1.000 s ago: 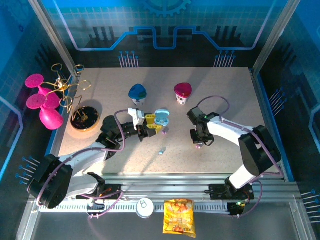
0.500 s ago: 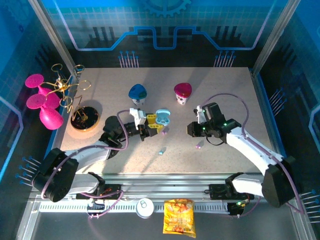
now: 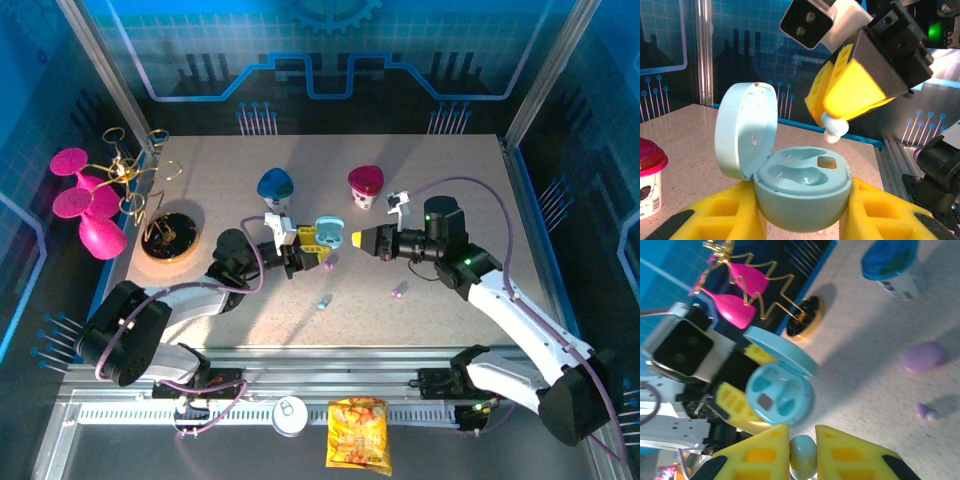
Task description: Insert wireless bluetooth earbuds into charging case
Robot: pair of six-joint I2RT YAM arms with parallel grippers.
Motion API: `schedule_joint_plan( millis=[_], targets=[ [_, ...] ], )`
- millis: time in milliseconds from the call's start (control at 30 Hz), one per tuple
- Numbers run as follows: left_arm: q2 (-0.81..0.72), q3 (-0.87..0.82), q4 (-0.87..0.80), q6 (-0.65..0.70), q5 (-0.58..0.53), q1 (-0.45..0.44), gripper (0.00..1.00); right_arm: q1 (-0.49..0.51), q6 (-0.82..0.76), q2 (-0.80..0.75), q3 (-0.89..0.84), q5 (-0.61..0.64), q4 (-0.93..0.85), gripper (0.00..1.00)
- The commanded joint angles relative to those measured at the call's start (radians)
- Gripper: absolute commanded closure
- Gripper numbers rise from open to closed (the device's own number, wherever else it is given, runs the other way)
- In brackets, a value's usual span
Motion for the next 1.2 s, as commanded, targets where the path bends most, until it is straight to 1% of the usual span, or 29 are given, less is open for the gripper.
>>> schedule_joint_plan(
  millis=[0, 167, 400, 867, 933, 1167],
  targets=[
    [0.010, 0.031, 0.054, -0.009, 0.028, 0.007, 0.76, 0.036, 0.047, 0.020, 0.020, -0.052, 0.127, 0.89],
    [0.008, 0.030, 0.054, -0.014, 0.034, 0.007, 0.76, 0.072, 0.048, 0.071, 0.054, -0.047, 0.176, 0.89],
    [0.008, 0.018, 0.065, -0.013, 0.032, 0.007, 0.76, 0.083, 0.065, 0.111, 0.057, -0.055, 0.225, 0.90],
    [0.016, 0.019, 0.108, -0.033, 0.036, 0.007, 0.76, 0.082, 0.048, 0.158, 0.050, 0.001, 0.209, 0.89],
    [0.016, 0.019, 0.110, -0.033, 0.032, 0.008, 0.76, 0.082, 0.051, 0.159, 0.044, 0.002, 0.213, 0.88],
    [0.024, 0.031, 0.117, -0.039, 0.031, 0.007, 0.76, 0.082, 0.032, 0.144, 0.052, 0.029, 0.166, 0.76]
  ],
)
